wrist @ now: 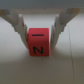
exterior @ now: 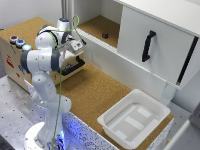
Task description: Lift the pink block
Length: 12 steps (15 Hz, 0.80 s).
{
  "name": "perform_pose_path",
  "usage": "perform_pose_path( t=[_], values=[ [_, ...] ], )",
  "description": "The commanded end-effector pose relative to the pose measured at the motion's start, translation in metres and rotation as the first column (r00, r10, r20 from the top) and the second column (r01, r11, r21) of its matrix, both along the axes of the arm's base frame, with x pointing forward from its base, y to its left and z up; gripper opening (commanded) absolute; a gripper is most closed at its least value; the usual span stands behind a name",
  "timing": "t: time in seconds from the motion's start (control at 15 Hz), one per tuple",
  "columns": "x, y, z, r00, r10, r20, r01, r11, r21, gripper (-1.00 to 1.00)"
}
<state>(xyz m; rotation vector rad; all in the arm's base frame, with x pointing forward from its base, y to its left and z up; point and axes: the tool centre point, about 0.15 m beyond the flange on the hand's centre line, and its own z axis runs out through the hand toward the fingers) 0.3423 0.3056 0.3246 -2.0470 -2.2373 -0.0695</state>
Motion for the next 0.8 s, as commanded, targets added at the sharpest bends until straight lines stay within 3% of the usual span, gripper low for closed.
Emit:
perform_pose_path(
  t=[0.0,0.33,0.73],
  values=[
    [-0.018,0.002,0.015,0.996,-0.015,0.092,0.013,1.0,0.023,-1.0],
    [-0.015,0.003,0.034,0.992,-0.014,0.124,0.01,0.999,0.036,-1.0],
    [-0.003,-0.02,0.08,0.978,-0.115,0.172,0.099,0.99,0.098,-1.0]
  ],
)
